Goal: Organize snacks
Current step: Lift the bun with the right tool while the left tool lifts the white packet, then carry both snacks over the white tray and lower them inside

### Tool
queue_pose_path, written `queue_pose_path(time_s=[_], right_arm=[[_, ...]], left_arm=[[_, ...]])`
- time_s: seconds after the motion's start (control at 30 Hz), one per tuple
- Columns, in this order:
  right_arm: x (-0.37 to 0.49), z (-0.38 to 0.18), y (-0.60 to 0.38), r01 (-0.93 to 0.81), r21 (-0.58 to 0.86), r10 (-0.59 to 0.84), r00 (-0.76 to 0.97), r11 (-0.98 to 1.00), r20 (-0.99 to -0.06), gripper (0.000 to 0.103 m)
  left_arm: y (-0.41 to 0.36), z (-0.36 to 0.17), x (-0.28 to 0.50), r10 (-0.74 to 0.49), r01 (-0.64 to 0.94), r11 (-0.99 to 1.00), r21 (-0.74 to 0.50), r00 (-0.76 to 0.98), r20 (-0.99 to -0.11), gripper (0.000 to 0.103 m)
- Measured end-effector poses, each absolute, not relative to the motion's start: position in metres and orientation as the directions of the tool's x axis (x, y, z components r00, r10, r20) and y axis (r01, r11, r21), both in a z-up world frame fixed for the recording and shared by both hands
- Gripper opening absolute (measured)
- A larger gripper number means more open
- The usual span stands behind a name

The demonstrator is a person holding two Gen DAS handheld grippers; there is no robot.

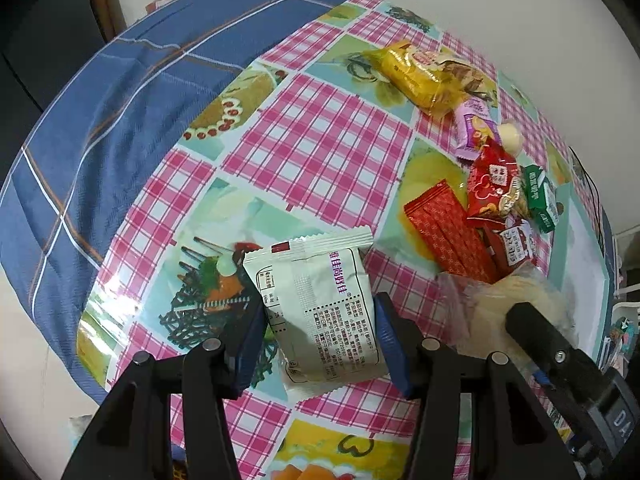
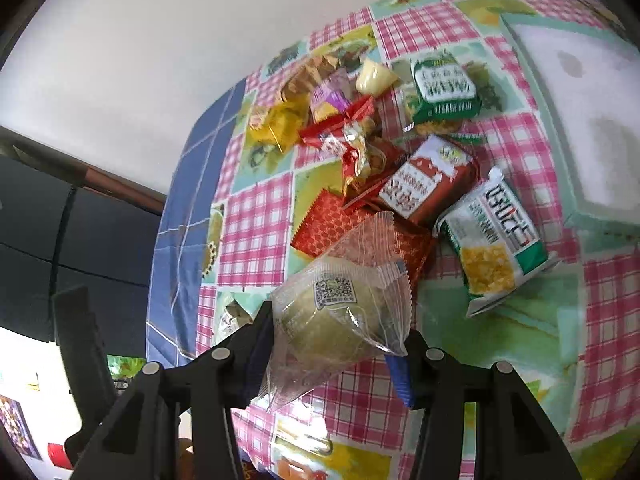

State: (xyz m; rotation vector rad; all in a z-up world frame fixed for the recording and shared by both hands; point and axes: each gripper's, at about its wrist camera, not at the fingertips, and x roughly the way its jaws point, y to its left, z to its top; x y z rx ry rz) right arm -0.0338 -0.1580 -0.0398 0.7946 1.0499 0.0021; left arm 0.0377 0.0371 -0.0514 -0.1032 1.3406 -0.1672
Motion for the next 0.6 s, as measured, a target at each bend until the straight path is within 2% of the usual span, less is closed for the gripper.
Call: queue_pose_path(time_s=[0.6], right_arm=[[-0.061,-0.006,-0.206,0.401,0.58,0.271,0.604,0.709,-0.75,0.054]], left_arm=[[0.001,-0.025,0.035,-0.17,0.126,0.982,-0.14,0.271,-0.947,0.055]])
